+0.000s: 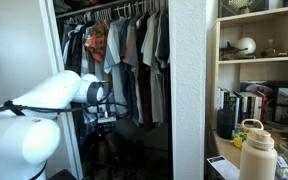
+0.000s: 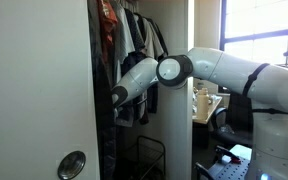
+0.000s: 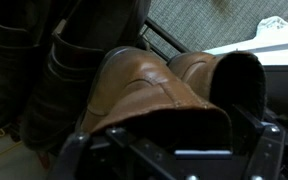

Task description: Move the brown pair of boots from the left to the right side of the closet

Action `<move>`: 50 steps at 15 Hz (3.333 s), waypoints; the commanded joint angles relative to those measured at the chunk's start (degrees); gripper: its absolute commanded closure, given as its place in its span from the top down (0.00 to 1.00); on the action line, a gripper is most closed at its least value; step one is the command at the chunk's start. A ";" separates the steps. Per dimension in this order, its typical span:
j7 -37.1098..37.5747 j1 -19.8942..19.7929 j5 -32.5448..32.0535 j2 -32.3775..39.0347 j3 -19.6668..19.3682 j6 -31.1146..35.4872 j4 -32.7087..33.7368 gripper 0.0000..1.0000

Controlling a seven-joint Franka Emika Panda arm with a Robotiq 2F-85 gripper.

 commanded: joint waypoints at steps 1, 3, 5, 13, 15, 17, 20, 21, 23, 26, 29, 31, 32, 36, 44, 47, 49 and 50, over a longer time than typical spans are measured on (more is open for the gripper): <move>0.81 0.25 -0.72 -2.51 -0.61 -1.71 -5.26 1.00; 1.27 1.07 -2.20 -2.57 -1.14 1.29 -6.83 1.00; 1.60 2.07 -3.97 -2.23 -1.65 2.82 -7.55 1.00; 1.26 5.12 -13.17 -1.71 -3.29 4.70 -10.96 1.00; 1.36 5.41 -14.46 -1.72 -3.04 5.07 -11.62 1.00; 1.38 5.50 -14.74 -1.65 -2.49 4.82 -11.48 0.72; 1.87 5.75 -14.20 -1.78 -2.04 4.72 -10.92 0.62; 1.85 5.90 -14.20 -1.85 -1.95 4.83 -10.83 0.55; 1.72 6.15 -14.24 -1.73 -1.82 4.86 -10.80 0.39; 1.73 6.22 -13.88 -1.69 -1.15 4.61 -11.49 0.16; 2.44 5.98 -12.99 -1.96 -0.18 4.61 -12.75 0.02; 3.30 5.46 -11.90 -2.07 0.34 4.58 -12.82 0.04; 3.76 5.16 -11.21 -2.22 0.60 4.68 -12.78 0.04; 6.51 2.90 -6.09 -3.67 2.24 5.49 -12.29 0.04; 11.13 -3.18 5.05 -6.90 7.85 13.96 -13.76 0.04; 13.28 -5.00 6.94 -8.11 8.86 18.66 -15.07 0.04; 14.65 -5.97 6.95 -9.50 9.14 21.34 -16.00 0.03; 15.12 -6.39 6.71 -10.38 9.13 22.59 -16.46 0.03</move>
